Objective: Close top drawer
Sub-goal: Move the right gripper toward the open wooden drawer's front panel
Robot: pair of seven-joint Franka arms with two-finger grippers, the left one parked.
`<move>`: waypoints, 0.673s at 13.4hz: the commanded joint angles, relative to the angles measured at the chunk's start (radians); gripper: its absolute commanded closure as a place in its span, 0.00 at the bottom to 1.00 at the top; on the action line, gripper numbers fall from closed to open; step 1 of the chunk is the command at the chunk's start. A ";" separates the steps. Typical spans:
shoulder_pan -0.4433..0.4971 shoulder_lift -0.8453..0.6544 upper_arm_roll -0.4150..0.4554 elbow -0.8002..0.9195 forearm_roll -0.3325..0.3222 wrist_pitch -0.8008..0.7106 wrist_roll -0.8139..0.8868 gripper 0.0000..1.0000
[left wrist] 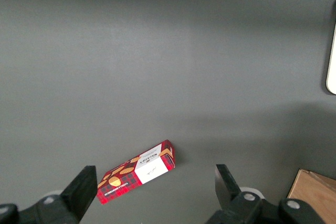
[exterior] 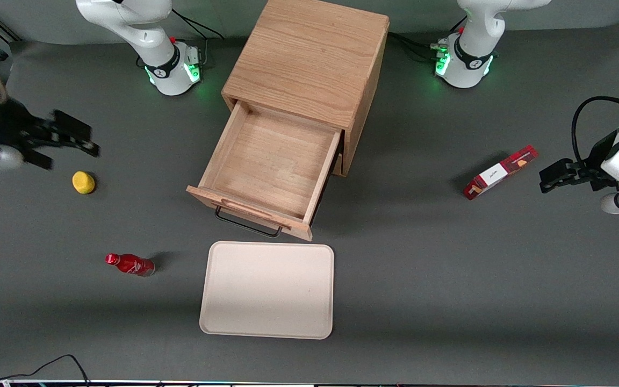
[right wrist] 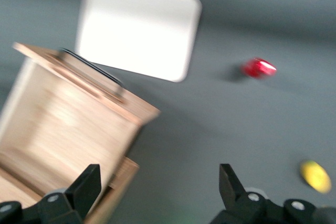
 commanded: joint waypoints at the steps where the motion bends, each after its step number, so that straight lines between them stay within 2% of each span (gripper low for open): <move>1: -0.001 0.110 0.022 0.104 0.140 0.137 -0.075 0.00; 2: 0.002 0.130 0.042 0.101 0.141 0.185 -0.083 0.00; 3: 0.016 0.163 0.061 0.098 0.106 0.228 -0.087 0.00; 4: 0.009 0.227 0.088 0.098 0.122 0.239 -0.153 0.00; 6: 0.005 0.276 0.110 0.102 0.098 0.228 -0.497 0.00; 9: 0.018 0.337 0.128 0.104 0.050 0.205 -0.567 0.00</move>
